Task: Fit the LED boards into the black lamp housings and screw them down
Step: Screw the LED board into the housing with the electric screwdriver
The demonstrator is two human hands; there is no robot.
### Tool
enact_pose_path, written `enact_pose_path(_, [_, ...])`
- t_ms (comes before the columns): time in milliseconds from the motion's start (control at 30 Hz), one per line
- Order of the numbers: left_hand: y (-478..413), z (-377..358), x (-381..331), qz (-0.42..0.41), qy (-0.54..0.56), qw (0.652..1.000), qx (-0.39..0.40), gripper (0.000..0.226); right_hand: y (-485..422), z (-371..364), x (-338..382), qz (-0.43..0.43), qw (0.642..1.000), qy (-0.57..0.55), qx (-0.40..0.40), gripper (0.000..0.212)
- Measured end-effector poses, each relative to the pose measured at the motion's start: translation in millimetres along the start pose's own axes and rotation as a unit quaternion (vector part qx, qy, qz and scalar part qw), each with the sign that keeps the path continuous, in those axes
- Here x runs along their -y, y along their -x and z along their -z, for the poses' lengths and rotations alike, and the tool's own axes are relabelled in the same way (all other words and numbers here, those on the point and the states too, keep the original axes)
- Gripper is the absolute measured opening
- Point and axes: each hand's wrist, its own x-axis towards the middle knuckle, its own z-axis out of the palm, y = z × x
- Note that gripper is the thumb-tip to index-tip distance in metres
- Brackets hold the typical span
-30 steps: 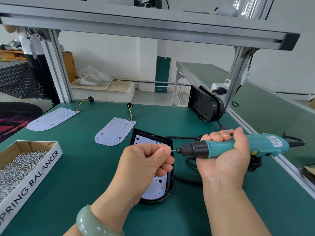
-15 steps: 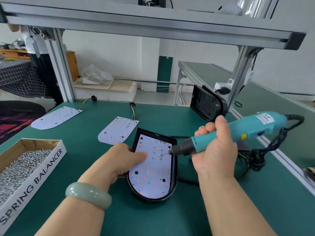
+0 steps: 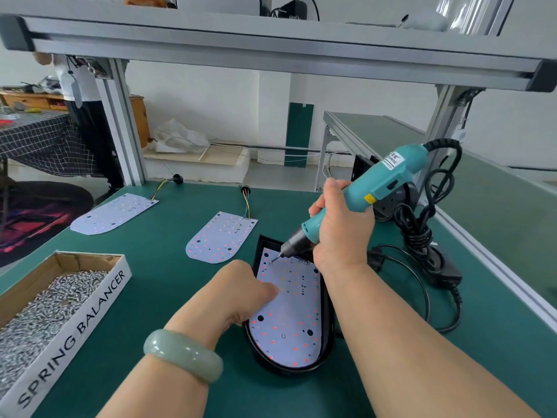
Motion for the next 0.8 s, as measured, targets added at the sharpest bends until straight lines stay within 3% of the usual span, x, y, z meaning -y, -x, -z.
enact_pose_path(233, [-3, -2, 0, -0.009, 0.004, 1.000, 0.004, 0.021, 2, -6, -2, 0.007, 0.999, 0.018, 0.029, 0.017])
enact_pose_path(500, [-1, -4, -2, -0.008, -0.021, 1.000, -0.004, 0.032, 11, -23, 2, 0.011, 0.987, 0.048, 0.153, 0.029])
enact_pose_path(800, [1, -2, -4, -0.004, -0.031, 0.999, -0.008, 0.036, 13, -23, -3, 0.006, 0.990, 0.033, 0.136, 0.032])
